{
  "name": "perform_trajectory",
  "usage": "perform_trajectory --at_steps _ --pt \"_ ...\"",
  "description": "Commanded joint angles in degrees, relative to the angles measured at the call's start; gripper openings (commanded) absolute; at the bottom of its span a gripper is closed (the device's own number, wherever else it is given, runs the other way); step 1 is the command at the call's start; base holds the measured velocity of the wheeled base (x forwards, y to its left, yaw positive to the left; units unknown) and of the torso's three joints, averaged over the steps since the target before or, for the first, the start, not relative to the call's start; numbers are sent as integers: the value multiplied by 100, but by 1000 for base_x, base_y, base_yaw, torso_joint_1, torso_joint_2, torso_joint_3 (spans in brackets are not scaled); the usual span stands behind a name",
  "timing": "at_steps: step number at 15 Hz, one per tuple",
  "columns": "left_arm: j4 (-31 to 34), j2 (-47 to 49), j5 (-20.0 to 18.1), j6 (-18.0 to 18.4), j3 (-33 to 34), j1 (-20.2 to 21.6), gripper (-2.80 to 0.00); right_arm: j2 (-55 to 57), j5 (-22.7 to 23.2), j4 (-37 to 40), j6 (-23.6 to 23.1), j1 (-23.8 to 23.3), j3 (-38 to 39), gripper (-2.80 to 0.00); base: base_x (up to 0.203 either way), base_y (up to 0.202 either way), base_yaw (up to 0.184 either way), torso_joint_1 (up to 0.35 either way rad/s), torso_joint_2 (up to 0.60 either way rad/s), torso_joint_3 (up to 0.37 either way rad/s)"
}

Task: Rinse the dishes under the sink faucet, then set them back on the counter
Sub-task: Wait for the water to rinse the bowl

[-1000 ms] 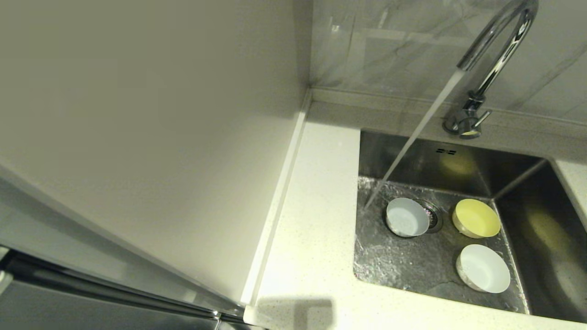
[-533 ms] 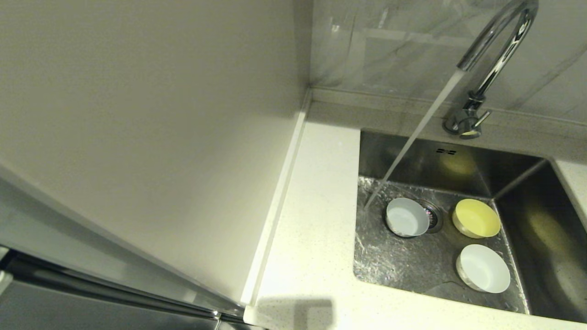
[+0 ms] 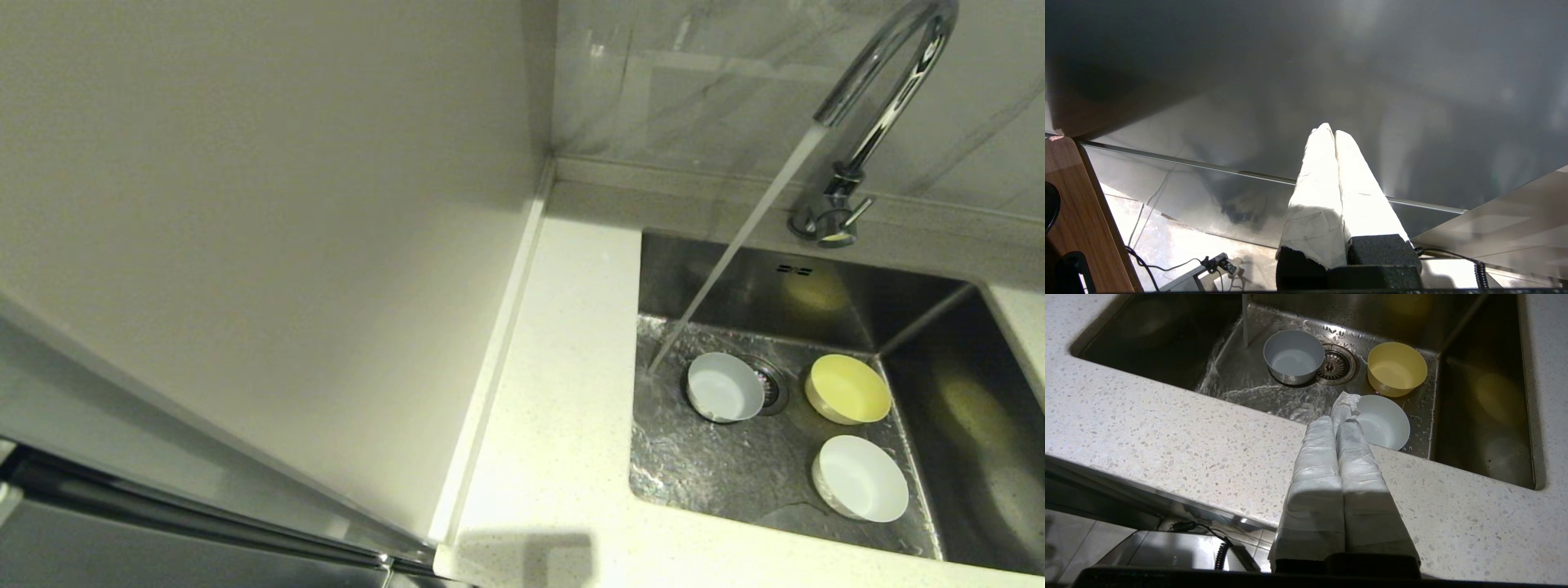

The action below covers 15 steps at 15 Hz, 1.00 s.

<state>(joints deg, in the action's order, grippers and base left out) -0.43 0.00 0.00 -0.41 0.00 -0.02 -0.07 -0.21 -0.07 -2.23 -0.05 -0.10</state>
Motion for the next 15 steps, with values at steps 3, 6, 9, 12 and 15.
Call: perform_trajectory --at_steps 3,6,9,12,15 --pt "-1 0 0 -2 18 2 -280 7 3 -1 -5 5 1 -280 0 0 0 0 0 0" --pt "-1 0 0 -2 18 2 -280 7 4 -1 -5 5 1 -280 0 0 0 0 0 0" --pt "-1 0 0 -2 18 2 -280 7 -5 -1 -5 0 1 -280 0 0 0 0 0 0" --pt "-1 0 0 -2 18 2 -280 7 -5 -1 -5 -3 1 -280 0 0 0 0 0 0" --pt "-1 0 0 -2 18 -3 -280 7 4 -1 -5 -4 1 -280 0 0 0 0 0 0"
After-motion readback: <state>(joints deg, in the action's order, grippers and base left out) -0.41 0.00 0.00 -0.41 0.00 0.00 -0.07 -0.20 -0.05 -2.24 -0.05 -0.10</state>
